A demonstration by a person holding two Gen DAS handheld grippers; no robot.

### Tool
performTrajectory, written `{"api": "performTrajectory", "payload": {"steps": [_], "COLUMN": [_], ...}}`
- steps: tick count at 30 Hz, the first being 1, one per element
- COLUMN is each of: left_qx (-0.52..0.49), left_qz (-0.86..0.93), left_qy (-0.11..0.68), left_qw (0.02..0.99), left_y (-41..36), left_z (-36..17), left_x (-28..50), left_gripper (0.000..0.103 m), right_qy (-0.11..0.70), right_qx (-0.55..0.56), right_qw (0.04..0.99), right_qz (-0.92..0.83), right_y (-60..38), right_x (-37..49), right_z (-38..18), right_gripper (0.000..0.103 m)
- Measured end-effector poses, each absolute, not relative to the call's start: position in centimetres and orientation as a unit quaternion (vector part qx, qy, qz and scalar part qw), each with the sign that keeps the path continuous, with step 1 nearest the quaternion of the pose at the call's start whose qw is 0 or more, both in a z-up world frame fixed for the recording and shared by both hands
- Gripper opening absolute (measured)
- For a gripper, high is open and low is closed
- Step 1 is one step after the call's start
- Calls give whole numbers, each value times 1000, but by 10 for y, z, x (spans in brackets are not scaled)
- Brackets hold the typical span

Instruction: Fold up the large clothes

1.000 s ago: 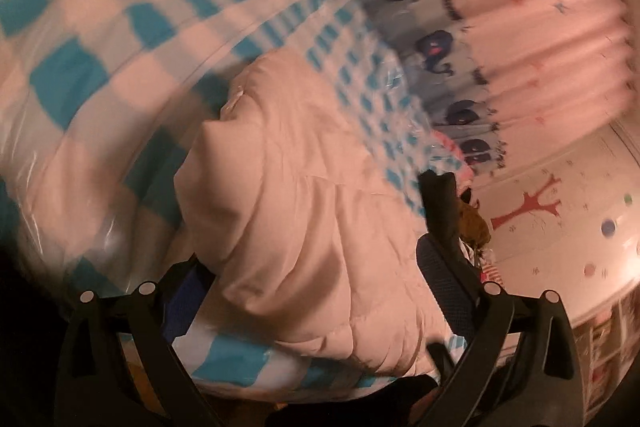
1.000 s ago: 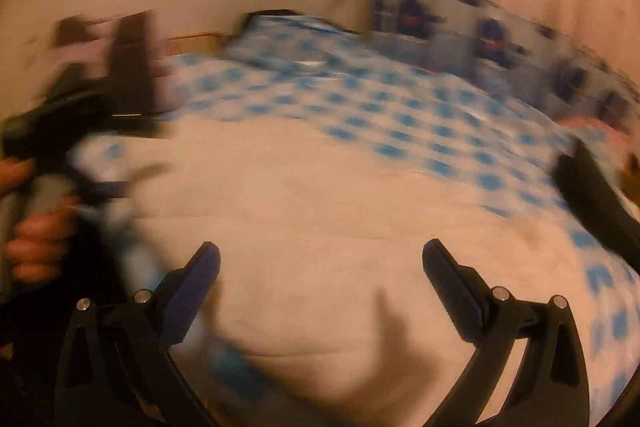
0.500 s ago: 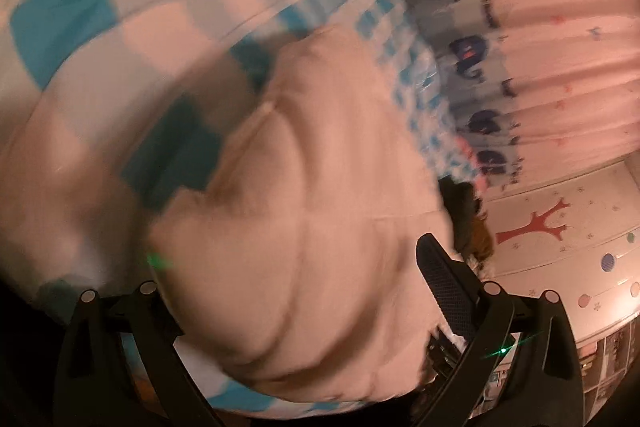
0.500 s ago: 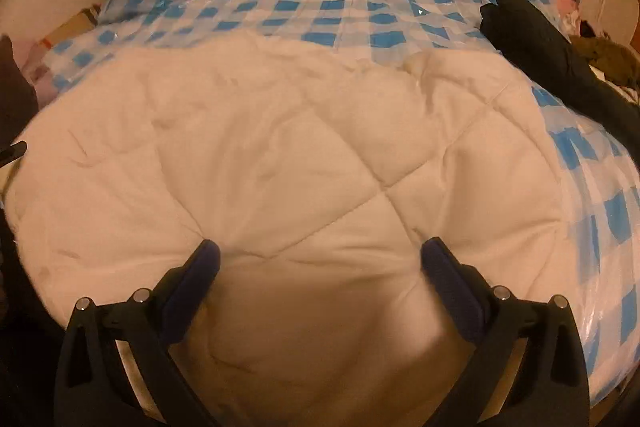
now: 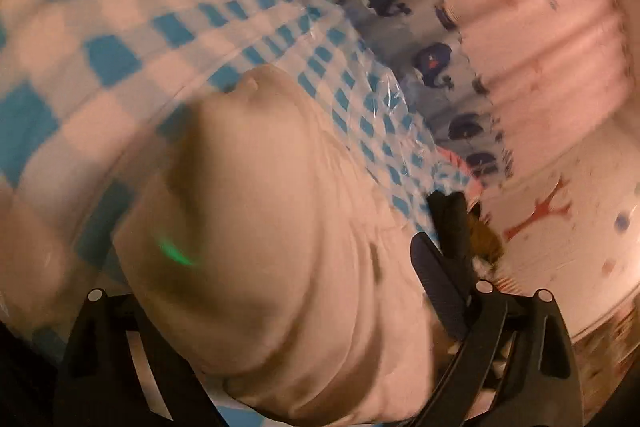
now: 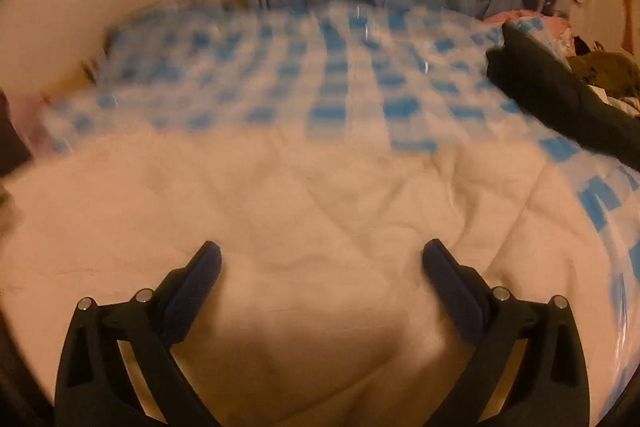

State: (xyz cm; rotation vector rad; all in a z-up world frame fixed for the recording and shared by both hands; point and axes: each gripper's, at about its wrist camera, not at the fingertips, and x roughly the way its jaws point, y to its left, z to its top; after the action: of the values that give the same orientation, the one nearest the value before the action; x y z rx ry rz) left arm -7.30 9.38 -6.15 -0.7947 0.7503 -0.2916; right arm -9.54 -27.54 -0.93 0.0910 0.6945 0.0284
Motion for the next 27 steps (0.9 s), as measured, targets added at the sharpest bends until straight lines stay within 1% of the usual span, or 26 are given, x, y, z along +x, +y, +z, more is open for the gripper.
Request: {"api": "performTrajectory", "payload": {"steps": [1, 2, 3, 4, 5, 6, 7, 8, 9, 10, 13, 16, 17, 18, 19, 20, 21, 24, 25, 27], "left_qx": [-364, -385, -401, -413, -410, -406, -407, -408, -399, -375, -347, -326, -325, -323, -324, -322, -314, -308, -303, -292], "left_qz": [-125, -112, -110, -110, -110, -113, -118, -128, -144, -148, -161, -158, -156, -150, -146, -143, -139, -139, -141, -139], "left_qy": [373, 394, 399, 396, 392, 388, 382, 377, 362, 350, 327, 326, 327, 330, 336, 340, 337, 332, 331, 327], "left_qw": [844, 827, 817, 813, 816, 820, 821, 822, 830, 846, 864, 873, 873, 874, 872, 872, 877, 881, 882, 888], "left_y": [90, 91, 97, 99, 98, 97, 97, 97, 93, 87, 80, 81, 81, 81, 79, 74, 72, 78, 80, 76], "left_z": [-69, -85, -93, -99, -98, -96, -94, -91, -80, -66, -49, -49, -50, -52, -54, -55, -52, -50, -49, -47], "left_x": [-65, -55, -53, -52, -50, -49, -48, -48, -50, -53, -63, -66, -66, -63, -62, -65, -70, -85, -89, -95], "left_gripper": [88, 88, 88, 84, 77, 74, 63, 52, 46, 42, 39, 38, 38, 38, 38, 38, 38, 38, 38, 37], "right_qy": [314, 298, 290, 286, 291, 326, 392, 440, 461, 470, 475, 415, 397, 405, 420, 390, 375, 419, 378, 323], "right_qx": [34, 14, -3, -16, -19, -30, -57, -72, -73, -74, -57, -61, -69, -70, -78, -89, -103, -67, -47, -79], "right_qw": [949, 955, 957, 958, 957, 945, 918, 895, 885, 880, 878, 908, 915, 911, 904, 916, 921, 905, 925, 943], "right_qz": [8, 0, -4, -3, -5, -10, -11, -5, -1, 0, 15, 4, -18, -24, -25, -28, -34, -25, -2, 10], "right_y": [-271, -265, -258, -250, -247, -239, -231, -224, -221, -221, -231, -234, -235, -236, -232, -231, -227, -232, -228, -211], "right_x": [-100, -98, -92, -80, -69, -47, -23, -9, 1, 6, -4, -58, -79, -84, -87, -92, -95, -89, -105, -129], "right_z": [4, 15, 20, 24, 25, 11, -17, -43, -60, -60, -38, -6, -6, -18, -48, -56, -59, -34, -13, 0], "right_gripper": [97, 97, 97, 97, 97, 97, 97, 98, 98, 97, 97, 97, 97, 97, 98, 98, 97, 97, 97, 97]}}
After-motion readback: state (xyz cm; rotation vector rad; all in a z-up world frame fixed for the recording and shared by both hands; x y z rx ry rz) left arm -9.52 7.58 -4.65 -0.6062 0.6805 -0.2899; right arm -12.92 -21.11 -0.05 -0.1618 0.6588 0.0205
